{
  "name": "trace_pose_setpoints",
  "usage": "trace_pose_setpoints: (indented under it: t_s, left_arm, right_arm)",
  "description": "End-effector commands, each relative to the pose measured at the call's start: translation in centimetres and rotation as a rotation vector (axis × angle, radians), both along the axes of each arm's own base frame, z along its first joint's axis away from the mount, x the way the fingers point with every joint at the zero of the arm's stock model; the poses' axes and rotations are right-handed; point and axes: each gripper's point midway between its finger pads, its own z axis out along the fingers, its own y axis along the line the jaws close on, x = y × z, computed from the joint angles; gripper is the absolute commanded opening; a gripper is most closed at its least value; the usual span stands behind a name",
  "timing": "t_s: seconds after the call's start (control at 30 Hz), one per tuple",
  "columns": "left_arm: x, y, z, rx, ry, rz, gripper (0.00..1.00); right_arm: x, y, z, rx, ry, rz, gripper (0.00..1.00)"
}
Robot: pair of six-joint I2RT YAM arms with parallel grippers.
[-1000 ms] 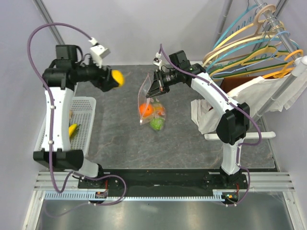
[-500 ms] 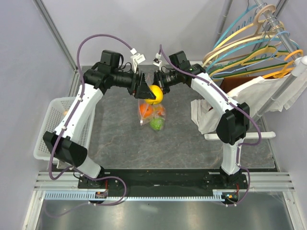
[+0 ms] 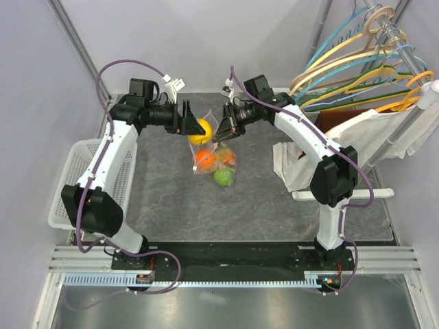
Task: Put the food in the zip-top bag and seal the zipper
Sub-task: Place the fake fruit in the zipper food storage bag.
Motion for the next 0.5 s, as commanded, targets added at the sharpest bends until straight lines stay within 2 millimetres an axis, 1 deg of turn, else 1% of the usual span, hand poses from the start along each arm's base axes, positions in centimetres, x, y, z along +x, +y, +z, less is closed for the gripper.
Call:
trace_pose_setpoints:
  t_s: [0.0,0.07,0.1,0.13,0.17,0.2,0.27,0.3,0.37,0.4,0.47]
  left_arm:
    - [2.0,0.8,0.7,0.169,-0.155,0.100,0.59]
    - [2.7,1.2,0.5,0.247,-0.202,0.137,0.60]
    - [2.5,0.7,0.6,0.271,-0.207,0.134,0.62]
    - [2.7,0.7,0.4,0.296,-0.207,0.144,0.63]
    - [3.2,1.3,0.2,0.359,-0.237,0.166,0.65]
    - [3.2,1.1,0.5,0.373,-0.246,0.166,0.73]
    - [3.5,1.3,0.7,0.394,-0.253,0.181,0.82]
    - [3.4,1.2,1.6,0.385,-0.269,0.170,0.88]
    - [3.1,0.9,2.7,0.363,-0.292,0.148,0.93]
    - [2.9,0.6,3.9,0.342,-0.321,0.131,1.00]
    - [2.0,0.3,5.3,0.318,-0.338,0.100,1.00]
  right_arm:
    - [-1.3,0.0,4.7,0.086,-0.084,0.040,0.00]
    - [-1.2,0.2,5.5,0.104,-0.091,0.042,0.00]
    - [-1.3,0.2,5.8,0.111,-0.095,0.043,0.00]
    - [-1.3,0.3,6.1,0.118,-0.097,0.046,0.00]
    - [-1.4,0.3,6.7,0.130,-0.105,0.051,0.00]
    - [-1.4,0.3,7.0,0.138,-0.109,0.052,0.00]
    - [-1.5,0.3,7.6,0.148,-0.113,0.052,0.00]
    - [-1.6,0.3,7.8,0.155,-0.115,0.056,0.00]
    - [-1.4,0.2,8.0,0.161,-0.111,0.053,0.00]
    - [-1.4,0.1,8.1,0.166,-0.107,0.050,0.00]
    - [-0.9,-0.3,8.4,0.174,-0.101,0.037,0.00]
